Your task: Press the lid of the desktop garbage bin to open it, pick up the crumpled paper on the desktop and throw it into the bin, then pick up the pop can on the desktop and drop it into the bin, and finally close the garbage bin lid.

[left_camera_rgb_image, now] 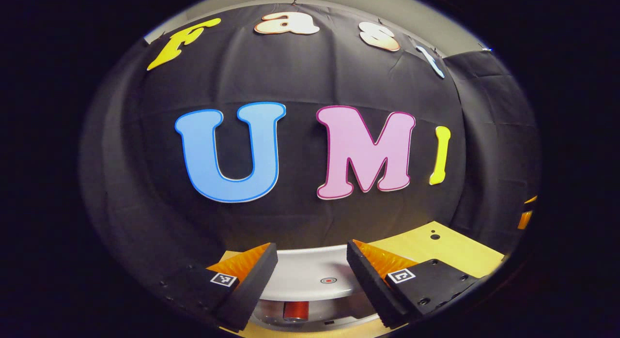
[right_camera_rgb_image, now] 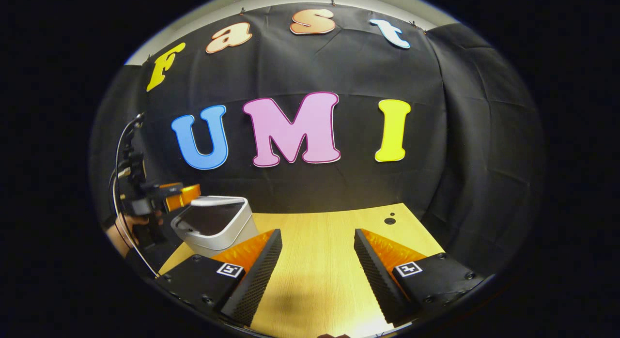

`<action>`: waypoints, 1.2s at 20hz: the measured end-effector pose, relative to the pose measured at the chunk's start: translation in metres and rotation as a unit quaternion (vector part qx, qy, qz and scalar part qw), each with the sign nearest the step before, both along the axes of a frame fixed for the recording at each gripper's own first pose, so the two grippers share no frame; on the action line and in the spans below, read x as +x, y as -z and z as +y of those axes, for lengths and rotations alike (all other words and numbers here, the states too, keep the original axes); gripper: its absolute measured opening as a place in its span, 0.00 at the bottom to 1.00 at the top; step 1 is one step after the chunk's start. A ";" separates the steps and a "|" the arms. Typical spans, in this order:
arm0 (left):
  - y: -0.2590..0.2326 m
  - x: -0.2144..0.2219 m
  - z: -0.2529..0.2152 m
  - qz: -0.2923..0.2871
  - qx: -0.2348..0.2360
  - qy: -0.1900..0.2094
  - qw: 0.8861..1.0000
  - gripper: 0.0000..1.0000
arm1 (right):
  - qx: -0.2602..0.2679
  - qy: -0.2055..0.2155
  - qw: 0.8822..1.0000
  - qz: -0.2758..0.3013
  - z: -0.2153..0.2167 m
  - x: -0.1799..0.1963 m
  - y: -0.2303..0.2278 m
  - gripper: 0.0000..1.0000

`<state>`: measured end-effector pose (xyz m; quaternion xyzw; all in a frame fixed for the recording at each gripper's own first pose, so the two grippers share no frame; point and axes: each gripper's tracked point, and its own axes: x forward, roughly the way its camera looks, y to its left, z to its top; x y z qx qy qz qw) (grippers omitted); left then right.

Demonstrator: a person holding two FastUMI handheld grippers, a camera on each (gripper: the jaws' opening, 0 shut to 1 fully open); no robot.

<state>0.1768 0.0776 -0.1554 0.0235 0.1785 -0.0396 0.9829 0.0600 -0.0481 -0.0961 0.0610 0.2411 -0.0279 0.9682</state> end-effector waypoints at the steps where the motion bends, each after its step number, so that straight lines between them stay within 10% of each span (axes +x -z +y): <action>1: 0.009 -0.011 -0.001 -0.005 0.004 0.002 1.000 0.96 | 0.000 -0.002 1.000 0.003 0.001 -0.003 0.001 0.96; 24: 0.053 -0.051 -0.012 -0.041 0.025 0.014 0.999 0.98 | -0.033 -0.016 0.999 0.018 0.020 -0.065 0.016 0.97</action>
